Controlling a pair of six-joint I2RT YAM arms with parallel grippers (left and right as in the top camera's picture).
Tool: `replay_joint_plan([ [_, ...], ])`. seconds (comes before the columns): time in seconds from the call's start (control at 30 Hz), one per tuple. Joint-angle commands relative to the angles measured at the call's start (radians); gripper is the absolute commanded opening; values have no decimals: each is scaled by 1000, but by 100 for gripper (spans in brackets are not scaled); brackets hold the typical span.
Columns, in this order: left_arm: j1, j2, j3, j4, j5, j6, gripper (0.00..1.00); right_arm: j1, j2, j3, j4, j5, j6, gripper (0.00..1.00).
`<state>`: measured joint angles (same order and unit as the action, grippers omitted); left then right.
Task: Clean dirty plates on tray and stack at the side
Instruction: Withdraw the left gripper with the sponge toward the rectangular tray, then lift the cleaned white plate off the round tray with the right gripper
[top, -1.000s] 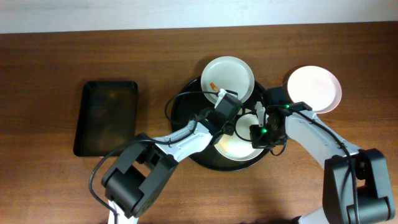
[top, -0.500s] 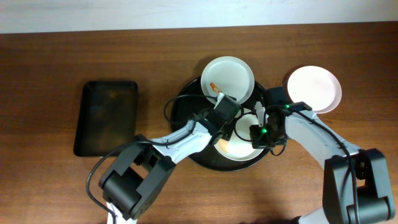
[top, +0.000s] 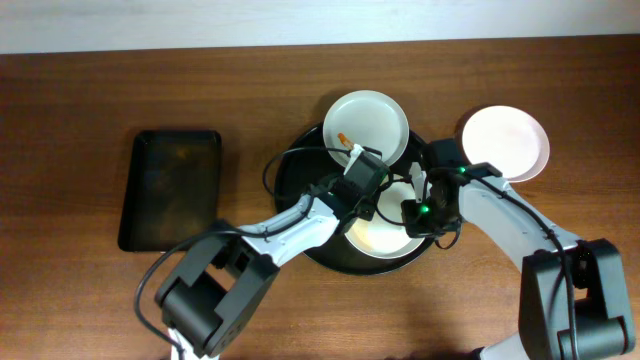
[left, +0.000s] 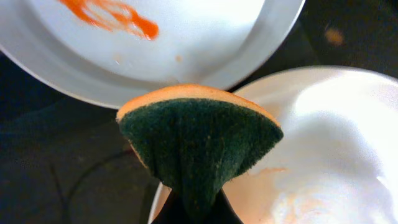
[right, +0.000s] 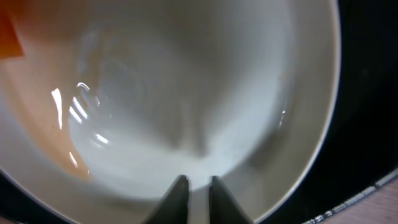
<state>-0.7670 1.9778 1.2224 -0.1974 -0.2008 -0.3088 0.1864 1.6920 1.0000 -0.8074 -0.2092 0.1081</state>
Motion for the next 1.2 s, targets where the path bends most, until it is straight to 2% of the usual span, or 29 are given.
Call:
replay_joint_plan([
  [0.0, 7, -170, 52, -2, -32, 12, 0, -4, -5, 122, -58, 3, -20, 31],
  [0.1, 30, -283, 52, -45, -32, 11, 0, -4, -5, 203, -119, 24, -26, 54],
  [0.2, 67, -367, 52, -116, -31, 11, 1, -6, -5, 213, -124, 53, -26, 71],
  [0.33, 142, -428, 52, -245, -27, 11, 4, -24, -2, 197, -127, 117, -25, 73],
  [0.47, 234, -426, 52, -378, 57, 11, 8, -44, 0, 156, -93, 139, -22, 71],
  [0.57, 290, -426, 52, -454, 85, 11, 8, -51, 0, 116, -58, 139, -22, 61],
  [0.73, 308, -426, 52, -499, 111, 12, 8, -50, 0, 24, 38, 139, -22, 50],
  [0.93, 307, -405, 34, -522, 166, 12, 7, -49, 0, -71, 170, 139, 4, 46],
  [1.07, 307, -353, 21, -523, 223, 12, 6, -49, 0, -100, 202, 135, 5, 29],
  [1.17, 305, -316, 21, -521, 225, 12, 3, -49, 0, -114, 208, 135, 5, 29],
])
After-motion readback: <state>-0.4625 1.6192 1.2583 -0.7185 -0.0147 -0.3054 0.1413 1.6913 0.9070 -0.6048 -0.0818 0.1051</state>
